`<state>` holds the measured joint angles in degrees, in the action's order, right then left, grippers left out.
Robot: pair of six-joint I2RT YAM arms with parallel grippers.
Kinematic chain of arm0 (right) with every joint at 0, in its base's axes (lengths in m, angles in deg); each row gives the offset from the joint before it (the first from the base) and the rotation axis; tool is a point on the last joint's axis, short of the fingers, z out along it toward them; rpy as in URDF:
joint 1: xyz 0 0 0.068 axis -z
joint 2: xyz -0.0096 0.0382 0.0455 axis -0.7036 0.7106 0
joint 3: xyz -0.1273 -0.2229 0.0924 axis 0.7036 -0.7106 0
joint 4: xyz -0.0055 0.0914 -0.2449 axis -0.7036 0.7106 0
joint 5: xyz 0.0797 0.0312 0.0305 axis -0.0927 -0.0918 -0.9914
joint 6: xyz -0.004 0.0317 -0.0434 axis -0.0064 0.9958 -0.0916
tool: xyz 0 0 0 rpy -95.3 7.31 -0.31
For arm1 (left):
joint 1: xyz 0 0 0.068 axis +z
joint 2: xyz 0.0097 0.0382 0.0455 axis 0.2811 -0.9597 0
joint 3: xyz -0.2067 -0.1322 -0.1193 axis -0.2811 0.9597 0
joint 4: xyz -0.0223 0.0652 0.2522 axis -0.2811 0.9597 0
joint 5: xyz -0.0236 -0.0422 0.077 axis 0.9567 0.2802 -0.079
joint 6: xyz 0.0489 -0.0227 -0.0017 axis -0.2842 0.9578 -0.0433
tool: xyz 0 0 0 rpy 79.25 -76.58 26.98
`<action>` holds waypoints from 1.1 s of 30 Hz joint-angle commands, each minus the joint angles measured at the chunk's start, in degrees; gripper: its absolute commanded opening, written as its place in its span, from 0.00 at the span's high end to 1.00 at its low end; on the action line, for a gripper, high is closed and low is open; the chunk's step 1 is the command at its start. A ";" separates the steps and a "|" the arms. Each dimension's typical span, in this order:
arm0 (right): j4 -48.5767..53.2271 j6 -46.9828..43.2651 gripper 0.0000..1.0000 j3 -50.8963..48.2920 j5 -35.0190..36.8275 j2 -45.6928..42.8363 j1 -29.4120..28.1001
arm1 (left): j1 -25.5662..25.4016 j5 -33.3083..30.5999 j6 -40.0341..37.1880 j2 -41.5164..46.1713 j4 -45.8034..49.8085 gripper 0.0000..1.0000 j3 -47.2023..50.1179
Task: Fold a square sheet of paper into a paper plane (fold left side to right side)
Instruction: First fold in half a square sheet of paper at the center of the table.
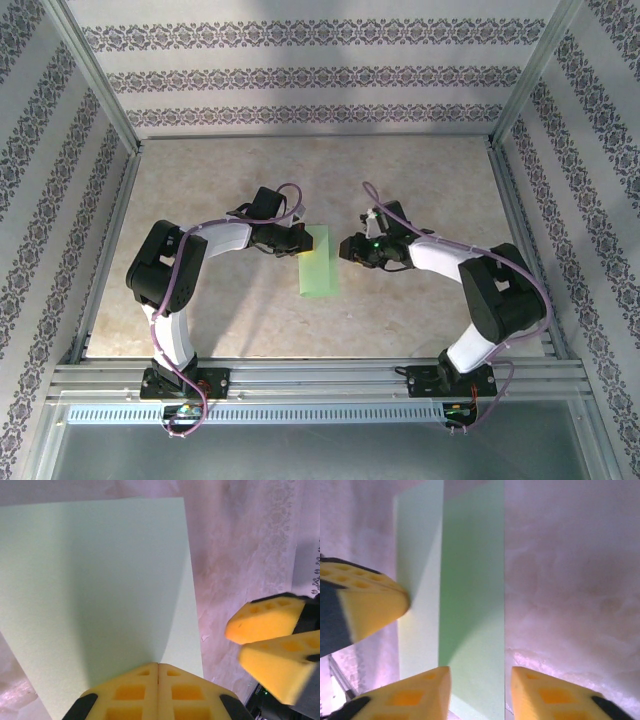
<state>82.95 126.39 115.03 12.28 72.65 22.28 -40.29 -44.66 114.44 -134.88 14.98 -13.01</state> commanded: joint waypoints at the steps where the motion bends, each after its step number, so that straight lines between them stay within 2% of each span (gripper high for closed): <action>1: -10.05 3.33 0.56 -1.89 -10.15 0.96 0.81 | -0.55 -0.64 0.81 -0.46 -0.84 0.96 -0.31; 5: -19.22 8.15 0.52 -2.57 -13.87 4.69 -0.42 | -0.54 -0.58 1.09 -0.38 -1.32 0.97 -0.04; 15: -24.98 11.69 0.56 -1.07 -13.47 10.88 -2.52 | -0.55 -0.46 0.96 -0.21 -0.93 0.97 -0.21; 19: -24.99 11.82 0.67 -0.89 -13.63 11.32 -2.62 | -0.53 -0.57 1.00 -0.24 -1.12 0.97 -0.16; 26: -22.99 12.28 1.00 -0.98 -11.67 12.15 -2.52 | -0.54 -0.74 1.68 1.75 -1.87 0.94 0.74; 29: -21.04 11.19 1.00 -0.80 -9.94 11.86 -2.58 | -0.35 -2.20 1.35 4.27 -1.17 0.88 1.20; 33: -17.96 9.49 1.00 -0.08 -7.92 11.45 -2.70 | -0.20 -6.02 -0.19 8.25 2.00 0.72 2.04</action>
<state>62.17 138.41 113.54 2.10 83.93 20.07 -40.27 -47.57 115.10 -130.92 14.93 -11.72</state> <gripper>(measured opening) 0.055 0.258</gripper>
